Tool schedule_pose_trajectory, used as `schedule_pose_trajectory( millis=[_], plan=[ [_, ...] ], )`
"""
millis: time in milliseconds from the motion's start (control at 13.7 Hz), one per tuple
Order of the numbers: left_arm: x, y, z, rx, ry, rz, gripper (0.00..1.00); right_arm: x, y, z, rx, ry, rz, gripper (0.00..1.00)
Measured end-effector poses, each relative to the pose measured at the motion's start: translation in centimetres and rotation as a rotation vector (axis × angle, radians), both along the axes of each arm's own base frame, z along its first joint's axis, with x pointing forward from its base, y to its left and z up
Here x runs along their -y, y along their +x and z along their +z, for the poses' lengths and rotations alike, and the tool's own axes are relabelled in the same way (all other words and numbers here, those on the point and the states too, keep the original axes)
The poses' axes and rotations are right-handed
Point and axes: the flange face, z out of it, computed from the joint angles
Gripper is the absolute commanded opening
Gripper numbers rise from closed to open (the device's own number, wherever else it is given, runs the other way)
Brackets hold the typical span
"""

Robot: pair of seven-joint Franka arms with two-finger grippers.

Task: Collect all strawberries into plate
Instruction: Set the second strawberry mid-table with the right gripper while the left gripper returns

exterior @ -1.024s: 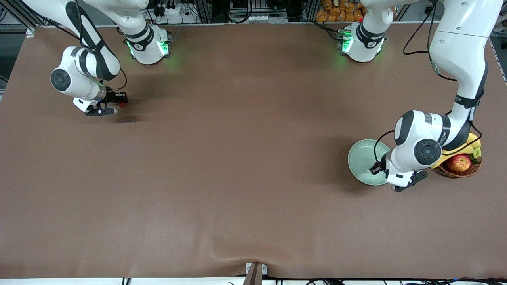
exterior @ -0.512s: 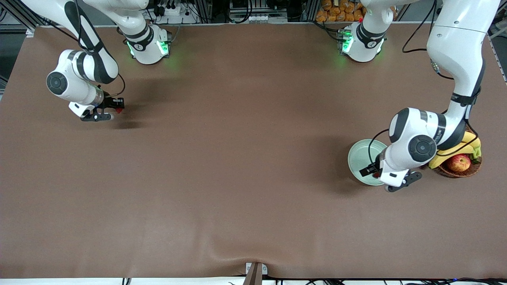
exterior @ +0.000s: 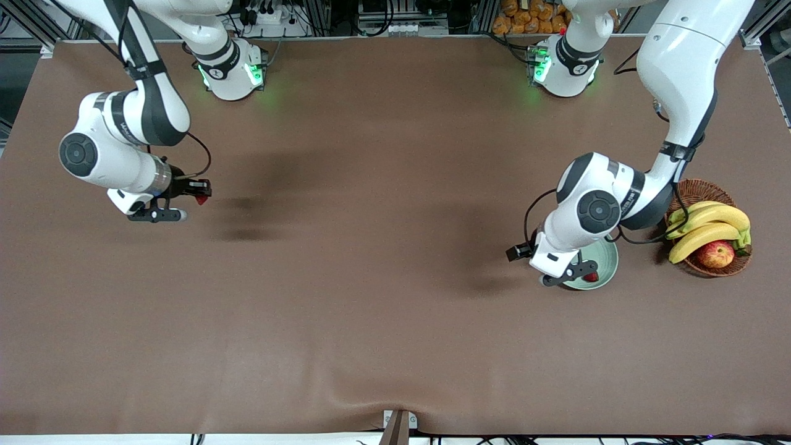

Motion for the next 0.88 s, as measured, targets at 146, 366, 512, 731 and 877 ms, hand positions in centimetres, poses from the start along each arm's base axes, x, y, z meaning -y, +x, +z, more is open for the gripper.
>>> schedule_pose_trajectory(
  millis=[146, 366, 512, 731, 877],
  plan=[
    [1.1, -0.3, 0.3, 0.001, -0.009, 0.01, 1.0, -5.1, 1.3, 1.1, 0.001, 0.026, -0.076, 0.0],
    [1.7, -0.4, 0.7, 0.004, -0.014, 0.025, 1.0, -12.6, 2.7, 1.6, -0.032, 0.09, -0.218, 0.0],
    [1.6, -0.3, 0.7, 0.006, -0.015, 0.026, 1.0, -17.3, 3.9, 2.0, -0.046, 0.1, -0.306, 0.0],
    [1.5, -0.2, 0.8, 0.008, -0.016, 0.03, 1.0, -24.8, 5.4, 1.7, -0.055, 0.119, -0.428, 0.0],
    [1.5, -0.2, 0.8, 0.008, -0.016, 0.03, 1.0, -29.7, 5.6, 0.3, -0.048, 0.146, -0.505, 0.0]
  ],
)
